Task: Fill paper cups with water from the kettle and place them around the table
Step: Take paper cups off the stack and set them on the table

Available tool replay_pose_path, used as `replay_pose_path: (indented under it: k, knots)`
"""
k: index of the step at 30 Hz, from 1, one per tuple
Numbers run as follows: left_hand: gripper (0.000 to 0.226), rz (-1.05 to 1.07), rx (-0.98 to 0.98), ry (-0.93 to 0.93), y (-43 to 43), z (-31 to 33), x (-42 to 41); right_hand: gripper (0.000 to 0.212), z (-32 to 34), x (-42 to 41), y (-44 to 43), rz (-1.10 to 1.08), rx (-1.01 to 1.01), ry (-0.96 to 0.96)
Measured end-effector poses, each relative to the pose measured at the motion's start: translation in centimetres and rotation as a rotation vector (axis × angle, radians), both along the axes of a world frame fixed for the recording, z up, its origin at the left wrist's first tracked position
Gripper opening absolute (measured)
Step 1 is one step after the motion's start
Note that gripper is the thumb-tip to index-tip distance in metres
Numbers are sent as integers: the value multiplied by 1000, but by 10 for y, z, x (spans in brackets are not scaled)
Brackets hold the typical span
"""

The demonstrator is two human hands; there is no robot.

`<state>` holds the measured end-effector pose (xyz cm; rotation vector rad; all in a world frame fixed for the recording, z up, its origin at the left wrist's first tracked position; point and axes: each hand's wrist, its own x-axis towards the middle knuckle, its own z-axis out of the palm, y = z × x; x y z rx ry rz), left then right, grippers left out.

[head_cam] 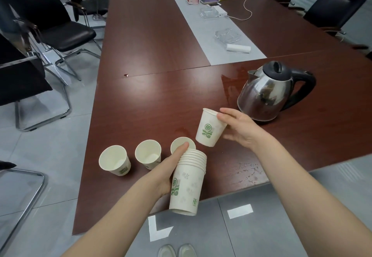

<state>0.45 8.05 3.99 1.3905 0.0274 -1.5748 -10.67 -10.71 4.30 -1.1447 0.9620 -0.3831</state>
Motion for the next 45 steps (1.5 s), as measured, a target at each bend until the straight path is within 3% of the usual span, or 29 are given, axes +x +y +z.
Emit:
replay_pose_path:
  k: [8, 19, 24, 28, 34, 39, 45]
  knots:
    - [46, 25, 2, 44, -2, -1, 0, 76, -32, -18, -14, 142, -262, 277]
    - [46, 19, 31, 39, 1, -6, 3, 76, -67, -25, -9, 225, -314, 275]
    - [44, 25, 37, 20, 3, -8, 5, 46, -69, -34, -7, 377, -397, 424]
    - [44, 24, 34, 20, 4, -10, 7, 59, -76, -34, -8, 293, -331, 411]
    - [47, 15, 43, 22, 3, -11, 8, 27, -72, -14, -11, 163, -372, 363]
    - [47, 6, 34, 28, 4, -12, 10, 22, -74, -3, -12, 162, -498, 428]
    - [48, 1, 30, 35, 7, -13, 13, 22, -71, -2, -12, 149, -488, 478]
